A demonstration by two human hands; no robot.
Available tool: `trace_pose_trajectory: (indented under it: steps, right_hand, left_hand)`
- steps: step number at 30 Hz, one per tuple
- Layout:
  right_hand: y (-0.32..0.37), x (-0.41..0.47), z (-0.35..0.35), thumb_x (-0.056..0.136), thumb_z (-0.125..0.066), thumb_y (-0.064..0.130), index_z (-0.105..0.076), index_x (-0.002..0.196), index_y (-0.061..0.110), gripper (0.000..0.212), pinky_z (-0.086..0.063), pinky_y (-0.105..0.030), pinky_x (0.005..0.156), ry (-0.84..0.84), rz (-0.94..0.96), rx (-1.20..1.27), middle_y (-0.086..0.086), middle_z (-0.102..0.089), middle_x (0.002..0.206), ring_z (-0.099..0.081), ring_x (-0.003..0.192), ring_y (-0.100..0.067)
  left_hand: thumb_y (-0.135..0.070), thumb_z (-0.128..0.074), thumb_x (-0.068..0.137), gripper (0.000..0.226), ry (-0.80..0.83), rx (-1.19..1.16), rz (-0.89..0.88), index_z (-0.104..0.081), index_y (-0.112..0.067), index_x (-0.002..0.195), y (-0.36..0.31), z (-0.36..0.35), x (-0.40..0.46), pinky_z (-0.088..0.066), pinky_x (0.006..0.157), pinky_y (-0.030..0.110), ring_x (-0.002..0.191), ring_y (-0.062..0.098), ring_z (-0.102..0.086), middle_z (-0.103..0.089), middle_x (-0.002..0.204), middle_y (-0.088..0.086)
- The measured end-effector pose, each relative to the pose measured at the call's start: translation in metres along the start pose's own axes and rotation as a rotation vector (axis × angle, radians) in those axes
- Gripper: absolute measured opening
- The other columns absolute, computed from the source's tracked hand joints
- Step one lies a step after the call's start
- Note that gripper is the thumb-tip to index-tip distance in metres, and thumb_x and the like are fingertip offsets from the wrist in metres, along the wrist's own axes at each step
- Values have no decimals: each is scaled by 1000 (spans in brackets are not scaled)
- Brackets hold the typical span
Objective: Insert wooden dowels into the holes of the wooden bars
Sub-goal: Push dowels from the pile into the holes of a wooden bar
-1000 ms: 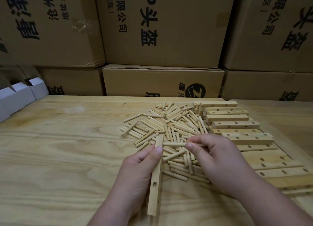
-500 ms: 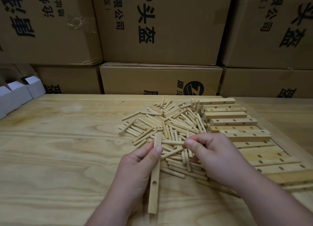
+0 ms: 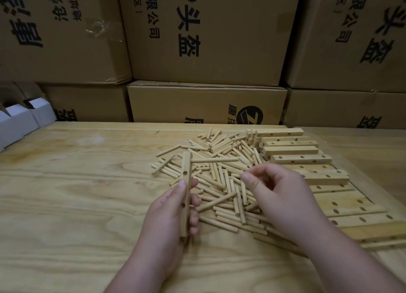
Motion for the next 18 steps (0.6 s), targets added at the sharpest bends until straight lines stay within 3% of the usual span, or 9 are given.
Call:
trace_pose_trajectory:
  steps: [2,5,10,18]
  right_hand:
    - [-4,0,-3,84,-69,56,-67,76,36,22,-46,-26,44,54,-33,-210,14,-63,65,-55,51,-6]
    - [-13,-2,-10,72,-69,71,-65,68,28,43,-44,-27,47,173,-143,-493,18,-64,58,-57,50,-4]
    - [-16,-7,-14,63,-64,80,-62,69,18,62,-41,-28,50,292,-228,-626,7,-57,49,-59,53,-14]
    - [-9,-9,-13,71,-57,48,-51,55,19,34,-37,-29,47,285,-213,-575,3,-43,43,-46,47,-18]
  left_hand:
    - [-40,-58,88,33,-9,-20,4,-78,-15,95,0,0,0,-36,35,24,43,12,-43,-59,69,7]
    - [-35,-51,99,34,-21,-41,10,-77,-14,99,1,0,0,-38,37,26,44,14,-46,-61,69,10]
    - [-34,-47,102,35,-14,-46,-1,-72,-11,109,1,0,0,-40,39,27,46,16,-49,-62,71,12]
    - [-28,-39,104,36,20,-88,25,-66,-8,116,3,-2,2,-41,39,28,47,18,-49,-60,69,14]
Point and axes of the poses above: each hand's wrist, its own x-axis towards the middle knuckle, its own z-axis out of the back of the hand, y = z × x, the point moved 5 cm from there along x, towards the middle knuckle
